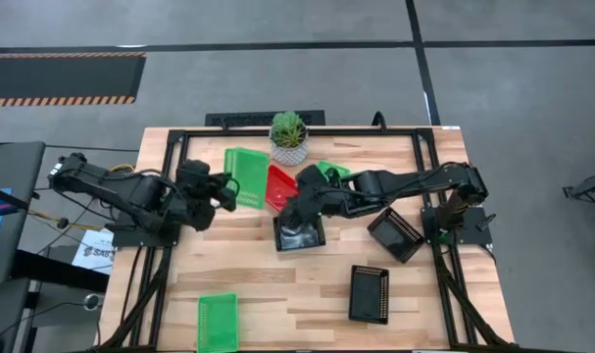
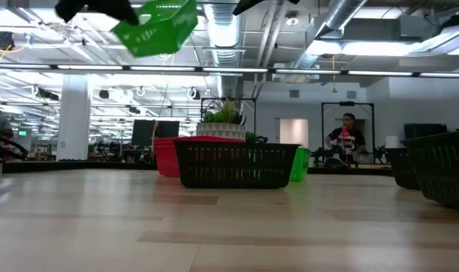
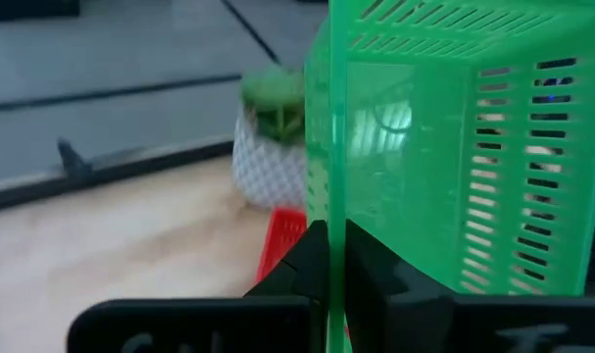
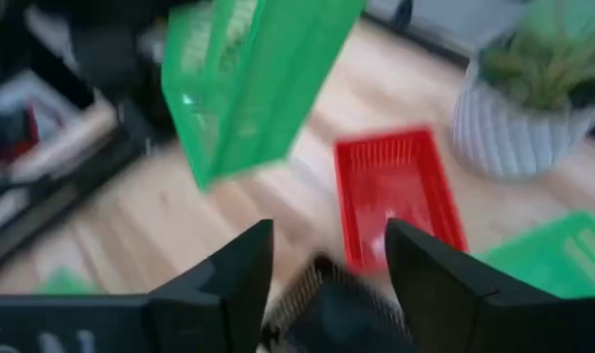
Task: Stack baskets by color
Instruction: Stack the top left green bin on the right green bin
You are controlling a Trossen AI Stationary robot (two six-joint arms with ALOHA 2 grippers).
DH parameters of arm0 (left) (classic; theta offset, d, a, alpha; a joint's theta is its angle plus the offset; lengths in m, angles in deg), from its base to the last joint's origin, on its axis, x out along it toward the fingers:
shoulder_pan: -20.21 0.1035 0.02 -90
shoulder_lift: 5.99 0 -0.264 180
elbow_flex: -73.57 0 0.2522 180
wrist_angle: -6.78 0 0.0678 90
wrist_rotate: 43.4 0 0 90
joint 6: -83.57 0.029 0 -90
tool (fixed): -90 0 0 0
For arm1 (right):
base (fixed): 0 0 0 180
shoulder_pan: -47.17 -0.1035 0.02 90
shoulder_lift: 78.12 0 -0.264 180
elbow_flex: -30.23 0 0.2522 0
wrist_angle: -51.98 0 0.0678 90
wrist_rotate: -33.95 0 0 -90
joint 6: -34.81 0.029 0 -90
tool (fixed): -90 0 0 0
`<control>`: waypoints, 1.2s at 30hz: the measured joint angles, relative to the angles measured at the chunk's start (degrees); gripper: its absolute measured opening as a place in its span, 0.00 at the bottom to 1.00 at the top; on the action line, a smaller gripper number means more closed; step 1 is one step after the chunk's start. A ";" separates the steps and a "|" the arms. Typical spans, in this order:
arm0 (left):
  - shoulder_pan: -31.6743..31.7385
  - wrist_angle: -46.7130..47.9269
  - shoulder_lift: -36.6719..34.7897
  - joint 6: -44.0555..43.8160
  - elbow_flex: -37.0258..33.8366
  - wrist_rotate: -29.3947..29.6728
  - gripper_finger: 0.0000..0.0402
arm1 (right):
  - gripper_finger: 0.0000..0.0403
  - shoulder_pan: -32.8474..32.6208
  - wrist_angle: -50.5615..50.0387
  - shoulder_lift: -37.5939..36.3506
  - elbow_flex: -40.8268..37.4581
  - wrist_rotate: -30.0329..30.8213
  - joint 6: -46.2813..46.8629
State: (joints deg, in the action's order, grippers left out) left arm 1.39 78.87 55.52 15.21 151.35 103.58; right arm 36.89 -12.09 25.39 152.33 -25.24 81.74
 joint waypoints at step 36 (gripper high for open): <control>3.56 -19.50 3.13 18.08 1.13 -1.37 0.00 | 0.42 4.34 10.90 0.90 0.00 6.80 -2.10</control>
State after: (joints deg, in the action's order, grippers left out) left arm 4.95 59.36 58.65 33.29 152.48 102.21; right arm 41.23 -1.19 26.28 152.33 -18.45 79.65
